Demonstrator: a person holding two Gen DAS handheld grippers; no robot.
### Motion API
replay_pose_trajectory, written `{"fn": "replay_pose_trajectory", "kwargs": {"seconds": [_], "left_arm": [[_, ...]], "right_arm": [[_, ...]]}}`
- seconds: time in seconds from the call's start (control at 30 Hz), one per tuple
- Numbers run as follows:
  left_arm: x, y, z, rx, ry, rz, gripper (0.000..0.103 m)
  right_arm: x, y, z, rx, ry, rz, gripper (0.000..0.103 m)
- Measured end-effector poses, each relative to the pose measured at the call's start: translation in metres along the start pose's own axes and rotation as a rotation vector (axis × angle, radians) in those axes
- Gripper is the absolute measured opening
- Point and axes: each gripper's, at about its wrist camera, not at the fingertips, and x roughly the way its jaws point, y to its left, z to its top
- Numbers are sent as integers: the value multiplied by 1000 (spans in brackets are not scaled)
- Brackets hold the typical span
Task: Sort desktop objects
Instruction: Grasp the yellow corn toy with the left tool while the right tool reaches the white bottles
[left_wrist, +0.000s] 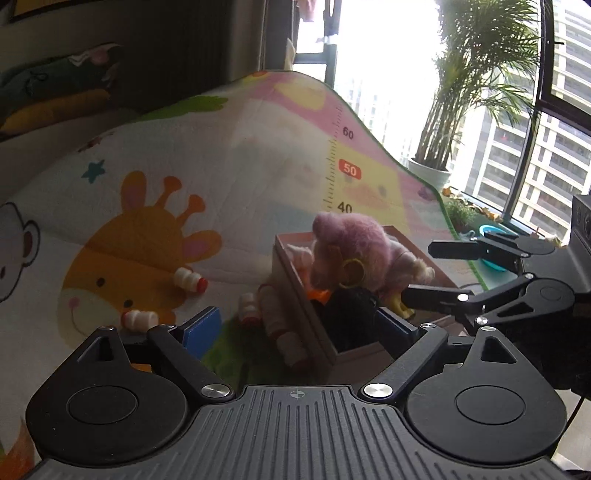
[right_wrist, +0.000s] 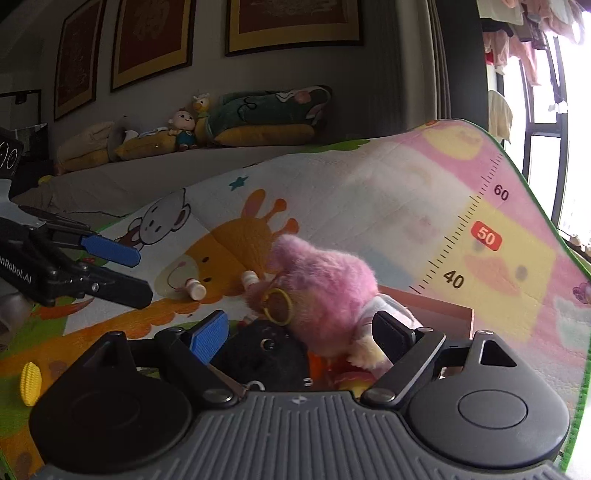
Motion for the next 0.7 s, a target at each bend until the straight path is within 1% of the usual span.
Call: {"fn": "replay_pose_trajectory", "kwargs": {"seconds": [0.1, 0.23, 0.33, 0.43, 0.5, 0.53, 0.63, 0.7], "left_arm": [[-25, 9, -26, 22, 50, 69, 93], [-53, 15, -62, 54, 111, 157, 92], [-69, 15, -86, 22, 143, 205, 92], [-81, 10, -112, -18, 161, 307, 93], [-87, 7, -125, -50, 169, 356, 93], [-89, 7, -129, -69, 172, 359, 93], [-88, 8, -139, -126, 176, 319, 92], [-84, 10, -141, -157, 169, 325, 89]], "right_arm": [[7, 21, 1, -12, 4, 38, 86], [16, 45, -1, -28, 34, 88, 86], [22, 60, -4, -46, 62, 105, 86], [24, 71, -11, -51, 86, 119, 86], [26, 74, -14, -50, 104, 120, 86], [27, 76, -15, -50, 113, 120, 86], [30, 79, -19, -40, 135, 115, 86], [29, 81, -22, -24, 142, 114, 86]]}}
